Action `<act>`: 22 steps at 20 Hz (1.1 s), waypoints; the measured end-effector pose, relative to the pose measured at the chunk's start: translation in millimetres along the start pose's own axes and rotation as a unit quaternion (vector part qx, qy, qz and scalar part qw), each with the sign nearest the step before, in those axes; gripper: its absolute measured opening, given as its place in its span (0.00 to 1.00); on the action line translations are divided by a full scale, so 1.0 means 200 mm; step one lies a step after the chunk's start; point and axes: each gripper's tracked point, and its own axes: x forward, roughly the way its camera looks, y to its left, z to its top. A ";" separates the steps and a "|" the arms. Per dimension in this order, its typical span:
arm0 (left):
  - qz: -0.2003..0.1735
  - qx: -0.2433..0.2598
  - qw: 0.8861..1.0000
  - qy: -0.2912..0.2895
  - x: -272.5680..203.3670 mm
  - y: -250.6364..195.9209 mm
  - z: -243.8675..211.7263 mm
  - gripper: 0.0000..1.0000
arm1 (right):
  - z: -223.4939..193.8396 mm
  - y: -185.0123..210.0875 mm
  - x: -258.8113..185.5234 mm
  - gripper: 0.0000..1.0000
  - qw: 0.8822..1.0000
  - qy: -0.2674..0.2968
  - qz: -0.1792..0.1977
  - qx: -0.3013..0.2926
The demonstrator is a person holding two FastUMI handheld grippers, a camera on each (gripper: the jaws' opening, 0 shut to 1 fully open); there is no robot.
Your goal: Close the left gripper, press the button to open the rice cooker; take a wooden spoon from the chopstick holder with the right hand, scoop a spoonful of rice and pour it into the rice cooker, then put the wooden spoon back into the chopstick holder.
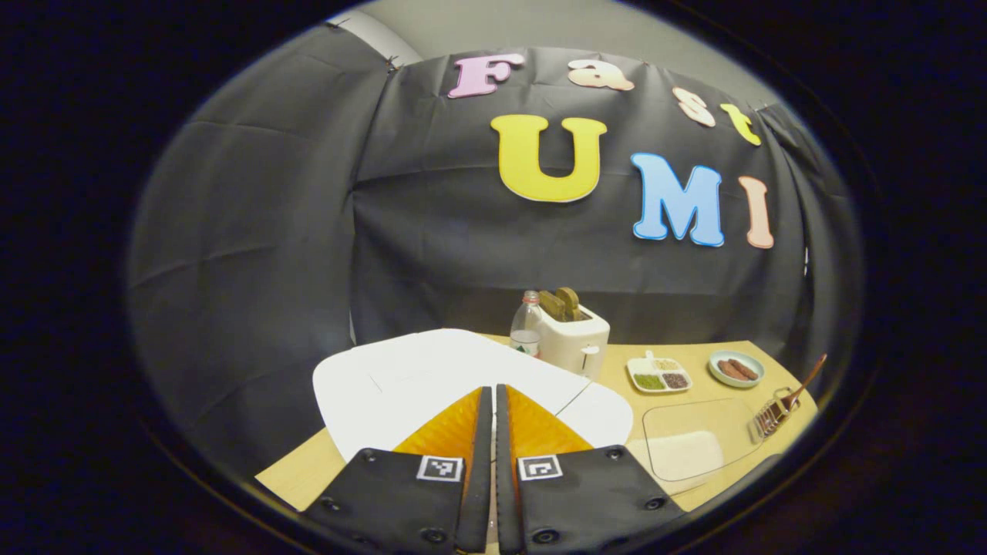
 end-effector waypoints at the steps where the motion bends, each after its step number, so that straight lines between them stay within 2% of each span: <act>1: -0.001 -0.001 1.000 0.010 0.01 -0.01 -0.03 0.12 | 0.01 0.00 0.00 0.95 1.000 -0.003 0.000 -0.005; 3: 0.001 -0.007 0.999 0.035 0.05 -0.01 -0.12 0.12 | 0.03 -0.02 0.01 0.95 1.000 -0.012 0.001 -0.013; 9: 0.014 -0.014 1.000 0.014 0.01 0.01 -0.04 0.12 | 0.06 -0.06 0.05 0.95 1.000 -0.021 0.005 -0.017; 15: 0.060 0.018 0.994 -0.094 -0.14 0.08 0.43 0.12 | 0.01 -0.07 0.12 0.95 1.000 -0.013 0.025 -0.004; 19: 0.057 0.008 0.987 -0.147 -0.33 0.02 0.64 0.15 | 0.00 -0.11 0.20 0.95 0.999 -0.009 0.035 0.011; 22: 0.055 0.003 0.981 -0.185 -0.49 -0.05 0.75 0.79 | -0.04 -0.13 0.29 0.95 0.999 0.000 0.041 0.023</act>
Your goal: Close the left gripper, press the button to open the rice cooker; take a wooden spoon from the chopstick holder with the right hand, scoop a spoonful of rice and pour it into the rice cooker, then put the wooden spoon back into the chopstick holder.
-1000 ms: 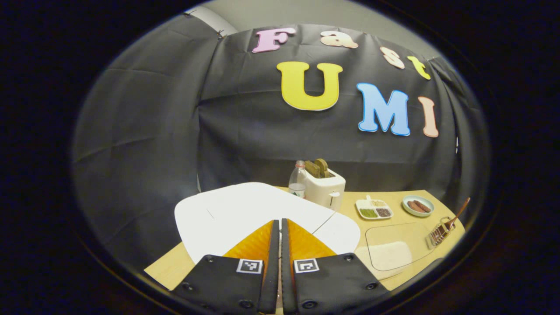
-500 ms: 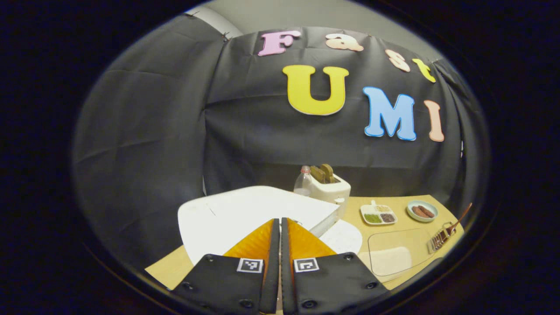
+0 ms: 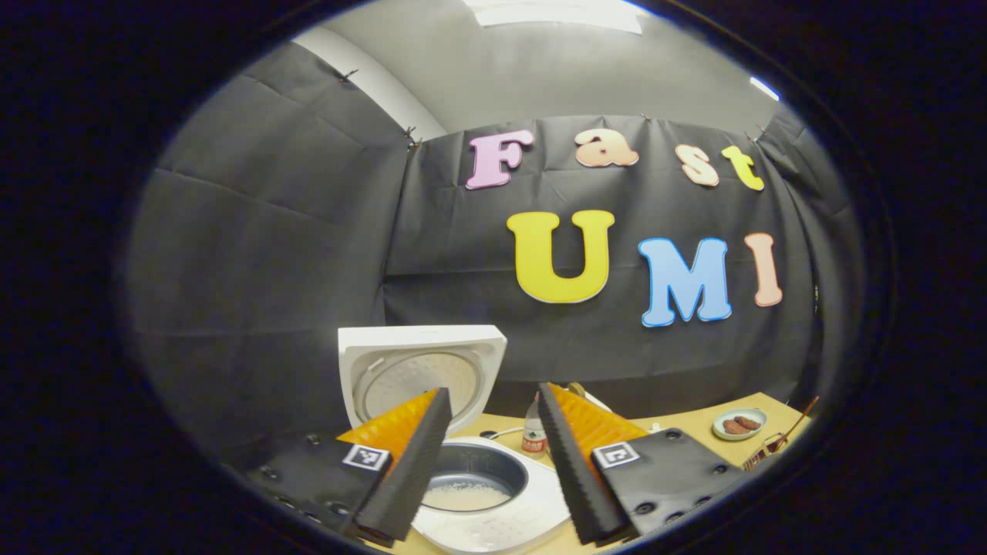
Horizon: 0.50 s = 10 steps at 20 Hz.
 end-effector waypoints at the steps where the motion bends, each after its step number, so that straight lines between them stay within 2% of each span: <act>1: -0.004 0.000 1.000 -0.007 -0.04 -0.03 0.02 0.93 | -0.01 -0.01 0.03 0.95 1.000 0.003 0.001 0.003; 5: -0.016 0.019 0.999 -0.026 -0.21 -0.14 0.12 0.94 | -0.11 -0.04 0.15 0.95 1.000 0.023 0.011 0.018; 6: -0.021 0.019 0.999 -0.029 -0.23 -0.17 0.15 0.94 | -0.14 -0.05 0.19 0.93 0.999 0.030 0.012 0.020; 10: -0.031 0.007 0.999 -0.029 -0.35 -0.26 0.21 0.94 | -0.31 -0.11 0.33 0.95 0.997 0.065 0.011 0.032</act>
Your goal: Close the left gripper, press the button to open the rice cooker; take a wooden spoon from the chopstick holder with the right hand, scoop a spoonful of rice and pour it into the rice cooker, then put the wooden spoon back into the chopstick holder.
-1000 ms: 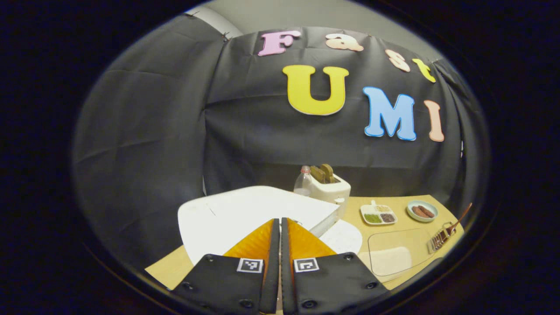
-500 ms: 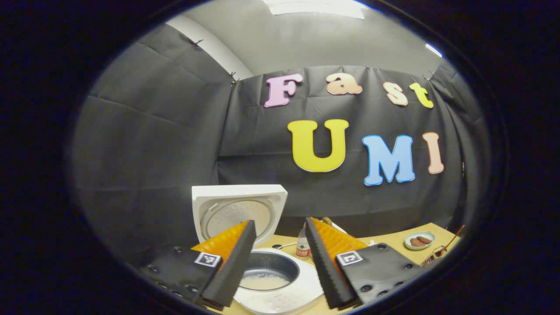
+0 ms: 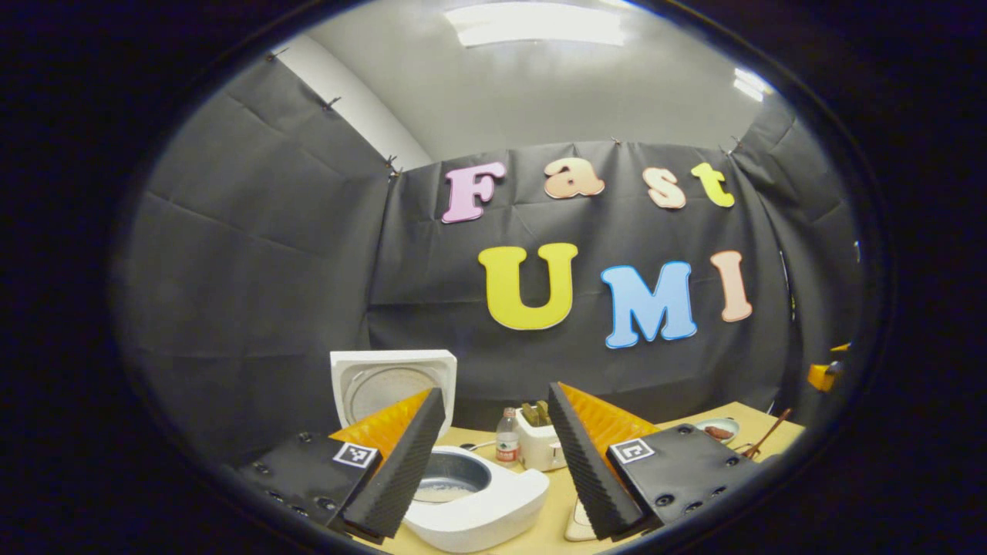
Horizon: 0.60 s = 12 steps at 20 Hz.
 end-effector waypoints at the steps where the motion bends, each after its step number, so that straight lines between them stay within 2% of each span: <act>1: 0.002 -0.001 1.000 -0.004 -0.03 -0.01 0.02 0.94 | -0.04 -0.02 0.04 0.95 1.000 0.010 -0.002 0.001; 8: 0.011 0.019 1.000 -0.013 -0.18 -0.01 0.10 0.94 | -0.38 -0.09 0.28 0.95 0.996 0.089 -0.012 0.026; 12: 0.033 0.024 0.999 0.000 -0.23 0.06 0.08 0.94 | -0.57 -0.07 0.35 0.95 0.990 0.138 -0.007 0.041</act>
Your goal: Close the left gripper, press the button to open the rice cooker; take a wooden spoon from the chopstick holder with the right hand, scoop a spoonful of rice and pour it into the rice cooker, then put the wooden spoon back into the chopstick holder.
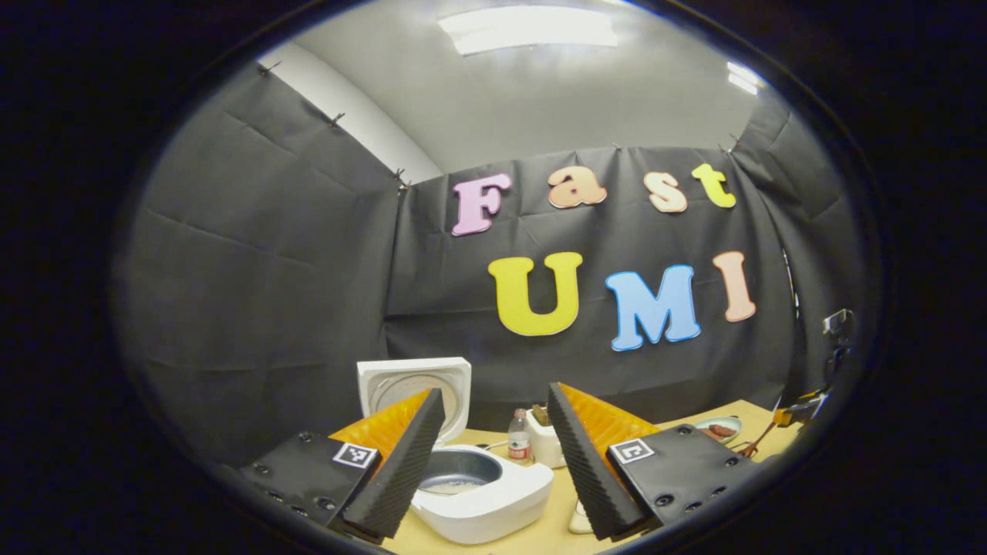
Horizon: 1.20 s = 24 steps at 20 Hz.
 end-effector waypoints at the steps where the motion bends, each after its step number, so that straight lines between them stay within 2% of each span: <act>1: 0.003 0.003 1.000 0.004 -0.01 0.01 -0.01 0.94 | -0.04 0.01 0.02 0.95 1.000 0.013 0.004 0.001; 5: 0.019 0.015 0.999 0.023 -0.05 0.04 -0.07 0.94 | -0.16 0.07 0.08 0.95 0.998 0.058 0.026 0.021; 6: 0.023 0.015 0.999 0.025 -0.06 0.05 -0.07 0.94 | -0.17 0.09 0.09 0.86 0.996 0.070 0.034 0.031; 8: 0.028 0.012 0.999 0.030 -0.09 0.07 -0.07 0.94 | -0.21 0.10 0.15 0.84 0.995 0.084 0.036 0.046; 9: 0.031 0.009 0.999 0.031 -0.10 0.09 -0.07 0.94 | -0.20 0.10 0.14 0.74 0.994 0.086 0.038 0.056; 10: 0.036 0.009 0.999 0.031 -0.10 0.11 -0.06 0.94 | -0.20 0.12 0.16 0.58 0.993 0.088 0.040 0.062; 11: 0.040 0.010 0.999 0.030 -0.11 0.13 -0.06 0.94 | -0.20 0.15 0.16 0.58 0.992 0.089 0.051 0.069; 12: 0.043 0.012 0.999 0.030 -0.12 0.14 -0.05 0.94 | -0.18 0.13 0.13 0.41 0.993 0.079 0.038 0.077; 13: 0.045 0.013 0.998 0.029 -0.13 0.16 -0.06 0.94 | -0.19 0.16 0.14 0.23 0.991 0.087 0.056 0.084; 15: 0.047 0.011 0.998 0.027 -0.14 0.17 -0.04 0.94 | -0.18 0.21 0.13 0.15 0.990 0.089 0.059 0.092; 18: 0.041 0.014 0.999 0.021 -0.15 0.17 -0.02 0.94 | -0.13 0.27 0.08 0.15 0.987 0.089 0.086 0.103; 24: 0.014 0.011 1.000 0.008 -0.11 0.13 0.00 0.94 | 0.07 0.28 -0.05 0.15 0.991 0.051 0.084 0.093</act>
